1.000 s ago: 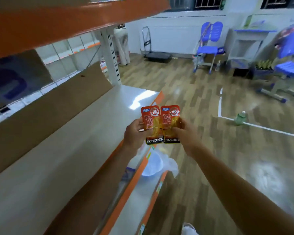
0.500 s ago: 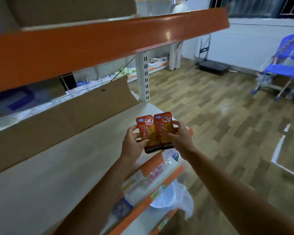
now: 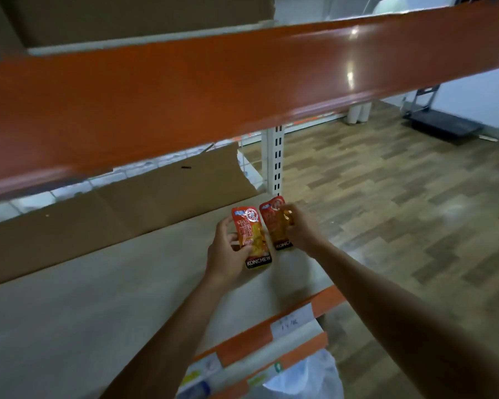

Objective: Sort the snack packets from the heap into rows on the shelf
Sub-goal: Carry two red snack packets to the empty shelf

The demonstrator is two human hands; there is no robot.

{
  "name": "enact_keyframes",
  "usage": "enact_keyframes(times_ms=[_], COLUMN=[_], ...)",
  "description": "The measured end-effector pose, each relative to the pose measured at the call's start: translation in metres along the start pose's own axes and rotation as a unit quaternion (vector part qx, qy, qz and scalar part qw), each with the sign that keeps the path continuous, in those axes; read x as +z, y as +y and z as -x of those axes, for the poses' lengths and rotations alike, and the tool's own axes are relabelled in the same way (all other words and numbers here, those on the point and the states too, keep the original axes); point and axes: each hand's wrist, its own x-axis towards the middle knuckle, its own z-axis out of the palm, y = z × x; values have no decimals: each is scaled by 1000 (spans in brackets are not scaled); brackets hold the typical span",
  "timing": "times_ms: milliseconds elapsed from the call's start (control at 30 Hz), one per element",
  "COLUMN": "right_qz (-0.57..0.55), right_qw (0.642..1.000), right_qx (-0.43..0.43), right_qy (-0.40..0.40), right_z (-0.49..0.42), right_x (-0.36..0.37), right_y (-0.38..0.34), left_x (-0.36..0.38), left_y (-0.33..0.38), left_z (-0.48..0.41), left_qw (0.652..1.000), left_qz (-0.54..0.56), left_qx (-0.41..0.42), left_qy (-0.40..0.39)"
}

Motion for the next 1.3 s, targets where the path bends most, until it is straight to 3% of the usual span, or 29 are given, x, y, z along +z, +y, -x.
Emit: enact_keyframes(times_ms=[433,633,900,1300], right_qz=[152,176,153,104], right_qw=[975,970,976,984], right_qx=[-113,-116,-92,-91], right_qy=[-117,-121,-122,-115], right_z=[-77,-87,-95,-85], right_x=[0,-3,-16,-17], right_y=[4,5,14,20], left_x=[51,62,76,88], left_y=[26,29,42,37], left_z=[6,7,-14,-44], left_qw=[995,992,989,966], left_qz=[-61,-84,-107,-251], left_qx=[-4,-10,10,3], left_qy=[75,96,105,62])
